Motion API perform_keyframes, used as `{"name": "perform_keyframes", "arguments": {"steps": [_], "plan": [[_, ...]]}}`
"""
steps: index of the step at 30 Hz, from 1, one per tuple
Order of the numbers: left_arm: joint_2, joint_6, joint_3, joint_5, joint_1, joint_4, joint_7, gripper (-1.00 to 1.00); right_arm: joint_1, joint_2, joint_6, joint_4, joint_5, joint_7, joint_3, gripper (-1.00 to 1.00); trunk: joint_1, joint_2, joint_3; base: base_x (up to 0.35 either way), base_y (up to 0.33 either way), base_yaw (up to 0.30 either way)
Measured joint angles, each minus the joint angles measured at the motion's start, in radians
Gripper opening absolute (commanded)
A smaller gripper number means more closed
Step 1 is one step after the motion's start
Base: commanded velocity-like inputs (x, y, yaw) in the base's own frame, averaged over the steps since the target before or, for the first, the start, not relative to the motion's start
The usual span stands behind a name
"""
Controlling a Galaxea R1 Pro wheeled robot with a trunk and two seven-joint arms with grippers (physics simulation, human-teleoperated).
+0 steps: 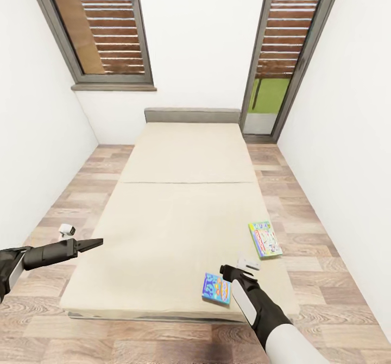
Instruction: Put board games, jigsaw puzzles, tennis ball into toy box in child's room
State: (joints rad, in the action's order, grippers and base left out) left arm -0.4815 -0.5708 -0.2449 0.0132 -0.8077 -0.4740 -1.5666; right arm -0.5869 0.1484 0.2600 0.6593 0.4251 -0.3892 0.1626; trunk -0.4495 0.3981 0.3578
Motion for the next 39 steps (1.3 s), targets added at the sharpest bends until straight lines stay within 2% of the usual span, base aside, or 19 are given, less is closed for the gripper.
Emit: {"name": "perform_keyframes", "arguments": {"steps": [16, 18, 21, 26, 34, 39], "plan": [[0.001, 0.0, 0.001, 0.0, 0.0, 0.0, 0.0, 1.0, 0.0, 0.001, -0.007, 0.002, -0.001, 0.0, 0.014, 1.0, 0.0, 0.0, 0.026, 0.0, 0.0, 0.0], [0.001, 0.0, 0.001, 0.0, 0.0, 0.0, 0.0, 1.0, 0.0, 0.001, -0.018, 0.003, -0.001, 0.0, 0.025, 1.0, 0.0, 0.0, 0.03, 0.0, 0.0, 0.0], [0.001, 0.0, 0.001, 0.0, 0.0, 0.0, 0.0, 1.0, 0.0, 0.001, -0.054, 0.003, 0.001, 0.0, 0.065, 1.0, 0.0, 0.0, 0.033, 0.0, 0.0, 0.0], [0.001, 0.0, 0.0, 0.0, 0.0, 0.0, 0.0, 1.0, 0.0, 0.003, -0.091, 0.004, 0.003, -0.001, 0.152, 1.0, 0.0, 0.0, 0.035, 0.0, 0.0, 0.0], [0.001, 0.0, 0.0, 0.0, 0.0, 0.0, 0.0, 1.0, 0.0, 0.005, -0.097, 0.009, 0.004, -0.003, 0.164, 1.0, 0.0, 0.0, 0.035, 0.0, 0.0, 0.0], [0.007, 0.0, 0.002, 0.0, 0.0, 0.0, 0.0, 1.0, -0.024, 0.007, -0.074, 0.02, 0.018, -0.011, 0.154, 1.0, 0.0, 0.0, 0.035, 0.0, 0.0, 0.0]]}}
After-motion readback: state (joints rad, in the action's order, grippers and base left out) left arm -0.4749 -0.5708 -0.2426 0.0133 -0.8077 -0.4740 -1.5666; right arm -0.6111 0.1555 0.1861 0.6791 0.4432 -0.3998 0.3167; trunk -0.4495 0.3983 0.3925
